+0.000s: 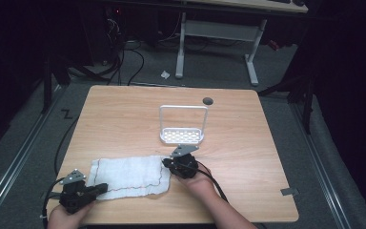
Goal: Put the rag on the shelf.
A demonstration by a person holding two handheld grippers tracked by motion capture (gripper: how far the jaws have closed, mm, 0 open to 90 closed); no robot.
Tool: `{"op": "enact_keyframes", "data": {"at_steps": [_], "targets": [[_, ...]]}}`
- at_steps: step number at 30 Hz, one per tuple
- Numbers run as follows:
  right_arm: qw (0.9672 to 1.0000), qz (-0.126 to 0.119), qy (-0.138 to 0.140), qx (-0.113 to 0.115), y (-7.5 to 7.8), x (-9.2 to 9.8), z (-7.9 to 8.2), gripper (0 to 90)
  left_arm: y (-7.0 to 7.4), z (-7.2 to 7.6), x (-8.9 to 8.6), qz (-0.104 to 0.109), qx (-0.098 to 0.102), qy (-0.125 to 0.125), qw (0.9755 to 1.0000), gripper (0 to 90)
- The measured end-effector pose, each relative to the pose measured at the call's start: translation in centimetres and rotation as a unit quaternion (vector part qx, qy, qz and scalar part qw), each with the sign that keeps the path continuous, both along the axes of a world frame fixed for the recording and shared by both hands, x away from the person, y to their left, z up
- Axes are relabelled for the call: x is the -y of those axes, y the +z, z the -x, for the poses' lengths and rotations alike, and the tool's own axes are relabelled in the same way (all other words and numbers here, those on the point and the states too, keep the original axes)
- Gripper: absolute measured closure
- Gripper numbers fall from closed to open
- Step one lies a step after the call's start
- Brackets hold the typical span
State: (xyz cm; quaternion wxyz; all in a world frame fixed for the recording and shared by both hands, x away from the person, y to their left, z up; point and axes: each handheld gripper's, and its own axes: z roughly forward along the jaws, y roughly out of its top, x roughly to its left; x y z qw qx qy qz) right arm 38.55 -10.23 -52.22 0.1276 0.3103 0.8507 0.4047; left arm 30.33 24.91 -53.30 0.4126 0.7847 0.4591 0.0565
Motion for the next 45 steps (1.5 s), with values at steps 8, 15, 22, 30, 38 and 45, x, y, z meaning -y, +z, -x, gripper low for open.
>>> {"op": "enact_keyframes", "data": {"at_steps": [8,15,22,30,38,45], "targets": [[0.9993,0.033,0.003,-0.014,-0.9,-0.5,0.3,90.0,-0.2,-1.2,0.4,-0.002,0.003,0.006,1.0000,85.8],[0.9996,0.012,0.013,-0.024,-1.2,2.3,5.0,90.0,-0.2,-3.5,2.1,-0.006,0.008,0.036,0.9993,85.8],[0.9990,-0.004,0.019,-0.040,-1.4,3.6,9.6,89.7,0.0,-5.8,5.8,-0.036,0.034,0.047,0.9976,84.5],[0.9998,-0.012,0.014,-0.001,1.1,2.6,6.9,87.7,0.3,-4.3,3.9,-0.003,0.038,0.077,0.9963,67.3],[0.9991,0.031,0.019,-0.019,0.3,-0.7,1.3,89.8,0.5,-2.4,3.0,0.013,0.043,0.075,0.9962,63.7],[0.9991,0.035,0.018,-0.015,-0.9,1.1,4.1,90.0,0.5,-3.3,5.9,0.027,0.044,0.031,0.9982,62.3]]}}
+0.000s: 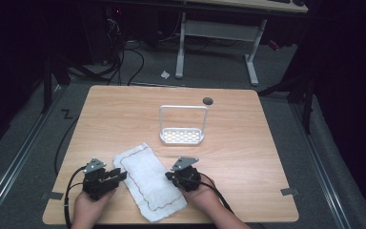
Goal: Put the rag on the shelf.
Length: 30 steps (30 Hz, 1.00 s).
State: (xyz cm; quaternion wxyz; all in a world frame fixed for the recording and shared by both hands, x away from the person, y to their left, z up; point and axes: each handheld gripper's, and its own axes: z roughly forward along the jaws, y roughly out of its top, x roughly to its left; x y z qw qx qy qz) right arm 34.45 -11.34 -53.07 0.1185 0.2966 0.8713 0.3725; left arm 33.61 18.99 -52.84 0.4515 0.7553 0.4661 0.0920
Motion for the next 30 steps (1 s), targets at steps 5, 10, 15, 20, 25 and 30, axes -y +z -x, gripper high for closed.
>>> {"op": "enact_keyframes", "data": {"at_steps": [5,10,15,20,25,30], "targets": [[0.9998,-0.005,-0.014,-0.012,0.0,4.2,4.3,90.0,-0.1,-0.6,5.0,-0.036,0.007,-0.068,0.9970,63.2],[0.9991,-0.012,-0.037,-0.019,0.0,7.0,6.5,89.2,-0.4,-1.3,9.7,-0.073,0.023,-0.119,0.9899,63.9],[0.9986,-0.018,-0.048,-0.012,0.4,8.5,7.6,84.5,-0.6,-2.6,12.7,-0.059,0.024,-0.131,0.9894,64.7],[0.9968,-0.040,-0.069,0.009,1.1,9.2,6.7,75.1,0.3,-3.1,11.2,-0.030,0.034,-0.093,0.9946,58.1],[0.9946,-0.048,-0.092,0.008,0.7,9.5,4.9,66.7,0.3,-4.9,9.2,-0.002,0.022,-0.052,0.9984,50.6],[0.9917,-0.053,-0.117,0.007,0.5,9.2,2.0,57.4,-0.7,-6.4,11.0,-0.010,-0.009,-0.055,0.9984,44.6]]}}
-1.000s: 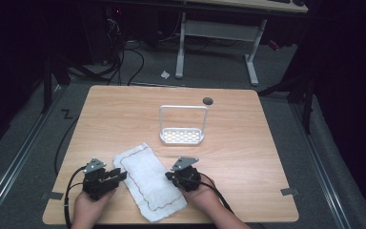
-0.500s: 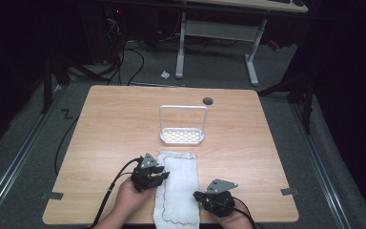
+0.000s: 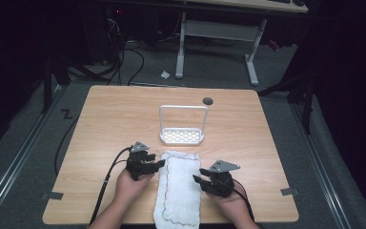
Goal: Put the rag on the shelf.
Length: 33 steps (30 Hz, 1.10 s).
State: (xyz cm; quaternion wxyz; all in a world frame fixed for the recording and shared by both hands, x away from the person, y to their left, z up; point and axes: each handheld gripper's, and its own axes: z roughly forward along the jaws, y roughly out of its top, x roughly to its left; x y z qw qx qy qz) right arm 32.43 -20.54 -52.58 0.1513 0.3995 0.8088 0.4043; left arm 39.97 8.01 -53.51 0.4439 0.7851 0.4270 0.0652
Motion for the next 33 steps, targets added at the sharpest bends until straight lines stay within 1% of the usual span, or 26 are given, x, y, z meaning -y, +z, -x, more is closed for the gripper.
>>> {"op": "enact_keyframes", "data": {"at_steps": [1,3,5,6,8,9,11,12,14,15,16,17,18,20,22,23,24,26,28,32,33], "targets": [[1.0000,0.000,-0.003,0.002,-0.1,-0.1,-0.6,55.7,-0.1,-0.2,0.5,-0.002,0.004,-0.002,1.0000,43.9],[0.9999,0.002,-0.016,0.001,-0.2,-0.2,-1.7,52.3,-0.2,-0.8,1.5,-0.012,0.008,-0.003,0.9999,42.6],[0.9994,-0.004,-0.035,0.004,-0.1,-0.2,-2.9,51.5,-0.3,-1.3,2.0,-0.007,0.008,0.003,0.9999,42.9],[0.9989,-0.003,-0.046,0.002,-0.1,-0.1,-3.5,51.2,-0.2,-1.5,2.2,-0.011,0.010,0.005,0.9999,43.0],[0.9984,-0.005,-0.056,-0.004,0.0,-0.1,-4.4,51.1,-0.2,-1.7,2.5,-0.014,0.012,0.007,0.9998,43.5],[0.9982,-0.007,-0.059,-0.001,-0.1,-0.1,-4.8,51.4,-0.2,-1.7,2.6,-0.019,0.014,0.010,0.9997,44.7],[0.9980,-0.010,-0.062,-0.011,-0.3,-0.2,-5.5,51.9,-0.2,-1.7,2.8,-0.026,0.015,0.024,0.9993,51.1],[0.9979,-0.008,-0.063,-0.013,-0.4,-0.3,-5.7,52.5,-0.1,-1.6,2.8,-0.026,0.012,0.026,0.9993,51.8],[0.9980,-0.008,-0.061,-0.012,-0.7,-0.6,-5.9,54.1,-0.2,-1.3,3.1,-0.033,0.020,0.026,0.9989,57.3],[0.9983,-0.005,-0.056,-0.015,-0.8,-0.7,-5.9,55.0,-0.2,-1.2,3.2,-0.038,0.023,0.026,0.9987,59.5],[0.9984,-0.001,-0.054,-0.016,-0.9,-0.9,-5.8,55.1,-0.2,-1.1,3.3,-0.040,0.024,0.027,0.9985,60.2],[0.9984,0.007,-0.054,-0.016,-1.0,-1.1,-5.7,55.9,-0.2,-1.1,3.5,-0.039,0.023,0.028,0.9986,62.4],[0.9984,0.009,-0.054,-0.015,-1.0,-1.1,-5.6,56.8,-0.2,-1.1,3.5,-0.038,0.022,0.028,0.9986,65.3],[0.9981,0.005,-0.058,-0.018,-1.1,-1.1,-5.6,58.2,-0.2,-1.0,3.7,-0.040,0.024,0.028,0.9985,69.2],[0.9979,-0.001,-0.063,-0.016,-1.2,-1.0,-5.7,61.0,-0.3,-1.0,3.8,-0.040,0.026,0.025,0.9986,72.2],[0.9977,-0.004,-0.065,-0.018,-1.2,-1.0,-5.7,62.8,-0.3,-1.0,3.8,-0.039,0.026,0.022,0.9987,74.2],[0.9978,-0.007,-0.062,-0.021,-1.2,-0.9,-5.7,64.6,-0.3,-0.9,3.8,-0.040,0.027,0.020,0.9987,76.9],[0.9981,-0.009,-0.057,-0.021,-1.2,-1.0,-5.6,69.4,-0.4,-0.9,3.8,-0.040,0.028,0.017,0.9987,78.7],[0.9984,-0.010,-0.050,-0.023,-1.2,-1.1,-5.6,76.3,-0.4,-0.9,3.7,-0.035,0.026,0.015,0.9989,80.2],[0.9984,-0.022,-0.040,-0.034,-1.2,-1.2,-5.6,84.6,-0.5,-0.8,3.4,-0.025,0.020,0.013,0.9994,81.6],[0.9985,-0.019,-0.037,-0.034,-1.2,-1.2,-5.7,85.3,-0.5,-0.8,3.4,-0.023,0.018,0.014,0.9995,81.8]]}}
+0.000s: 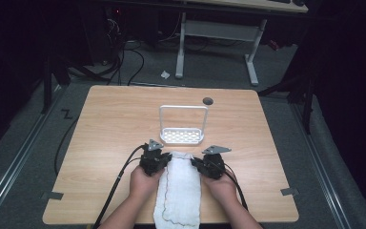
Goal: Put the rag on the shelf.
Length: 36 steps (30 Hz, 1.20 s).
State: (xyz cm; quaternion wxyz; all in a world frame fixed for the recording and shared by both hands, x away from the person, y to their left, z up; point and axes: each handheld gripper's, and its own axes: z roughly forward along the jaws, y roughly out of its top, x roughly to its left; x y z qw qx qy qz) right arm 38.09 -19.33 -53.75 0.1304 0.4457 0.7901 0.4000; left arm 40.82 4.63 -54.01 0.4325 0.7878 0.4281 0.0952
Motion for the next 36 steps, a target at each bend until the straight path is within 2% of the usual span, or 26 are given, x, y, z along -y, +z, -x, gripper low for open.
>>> {"op": "enact_keyframes", "data": {"at_steps": [4,7,10,12,14,16,18,23,29,36], "targets": [[0.9999,0.009,0.008,0.006,0.3,-0.1,0.0,85.8,0.0,0.0,-0.2,0.010,-0.004,0.000,0.9999,82.4],[0.9998,0.005,0.005,0.019,0.7,-0.2,0.2,85.9,0.1,0.2,-0.4,0.014,0.005,-0.003,0.9999,82.5],[0.9994,0.001,0.007,0.033,1.1,-0.3,0.6,85.8,0.3,0.5,-0.3,0.009,0.017,-0.006,0.9998,82.4],[0.9995,-0.001,0.007,0.032,1.1,-0.4,0.8,85.7,0.4,0.7,-0.4,0.010,0.021,-0.005,0.9997,82.5],[0.9994,-0.002,0.006,0.033,1.1,-0.5,0.9,85.8,0.5,0.9,-0.8,0.021,0.023,-0.005,0.9995,82.6],[0.9993,-0.001,0.007,0.037,1.3,-0.6,1.1,85.9,0.7,1.1,-1.1,0.033,0.031,-0.007,0.9990,82.9],[0.9988,-0.002,0.010,0.048,1.6,-0.7,1.3,85.9,1.1,1.7,-1.3,0.029,0.057,-0.009,0.9979,83.0],[0.9966,-0.002,0.021,0.080,2.7,-1.3,2.1,86.0,2.3,2.5,-1.8,0.042,0.080,-0.009,0.9959,83.1],[0.9953,-0.003,0.022,0.094,3.6,-1.7,2.2,85.9,3.6,2.8,-2.5,0.052,0.089,-0.006,0.9946,83.1],[0.9930,-0.012,0.014,0.117,5.9,-1.5,2.4,85.9,5.8,3.4,-3.2,0.081,0.114,-0.004,0.9902,83.1]]}}
